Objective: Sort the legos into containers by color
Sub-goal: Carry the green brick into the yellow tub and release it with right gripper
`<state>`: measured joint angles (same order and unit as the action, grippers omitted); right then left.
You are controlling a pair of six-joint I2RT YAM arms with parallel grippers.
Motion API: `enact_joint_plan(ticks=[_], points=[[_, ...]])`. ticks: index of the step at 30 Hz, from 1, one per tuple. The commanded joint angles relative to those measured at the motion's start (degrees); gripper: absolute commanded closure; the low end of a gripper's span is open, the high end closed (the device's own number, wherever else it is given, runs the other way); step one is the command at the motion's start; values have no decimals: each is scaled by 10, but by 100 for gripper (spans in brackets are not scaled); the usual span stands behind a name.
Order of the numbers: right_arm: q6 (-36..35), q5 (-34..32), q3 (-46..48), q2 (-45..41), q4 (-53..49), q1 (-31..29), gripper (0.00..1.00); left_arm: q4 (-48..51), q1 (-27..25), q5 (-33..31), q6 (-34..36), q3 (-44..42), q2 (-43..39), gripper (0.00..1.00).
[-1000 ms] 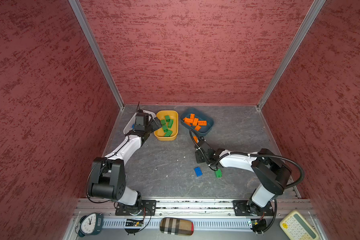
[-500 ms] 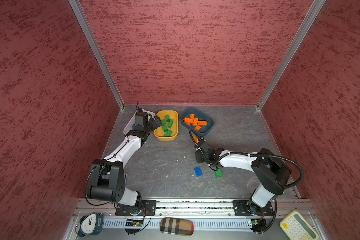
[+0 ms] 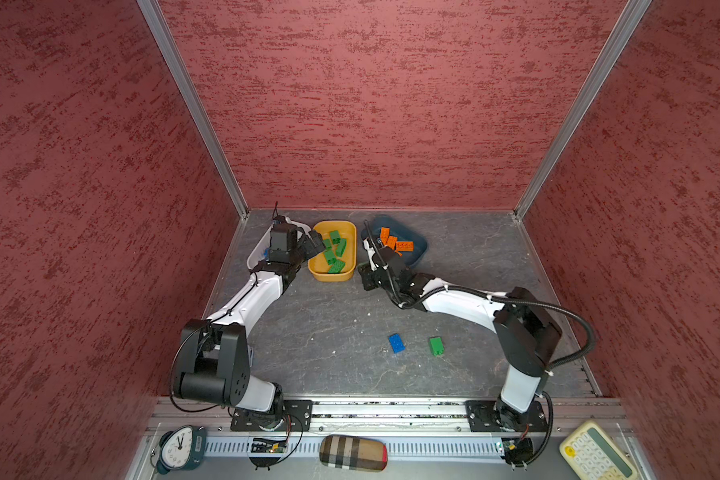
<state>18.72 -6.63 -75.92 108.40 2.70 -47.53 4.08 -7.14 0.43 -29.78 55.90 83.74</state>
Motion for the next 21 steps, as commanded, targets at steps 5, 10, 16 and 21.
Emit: enact_joint_plan(ticks=[5,10,16,21], points=[[-22,19,-178,151,-17,2,71,42,2,-45,-10,-14,-30,1],[-17,2,-278,227,-78,6,69,57,12,-84,-18,-39,-62,1],[-26,2,-293,225,-82,5,50,59,19,-87,-18,-54,-75,1],[-73,31,-238,164,-75,6,39,59,15,-74,-27,-45,-60,1]])
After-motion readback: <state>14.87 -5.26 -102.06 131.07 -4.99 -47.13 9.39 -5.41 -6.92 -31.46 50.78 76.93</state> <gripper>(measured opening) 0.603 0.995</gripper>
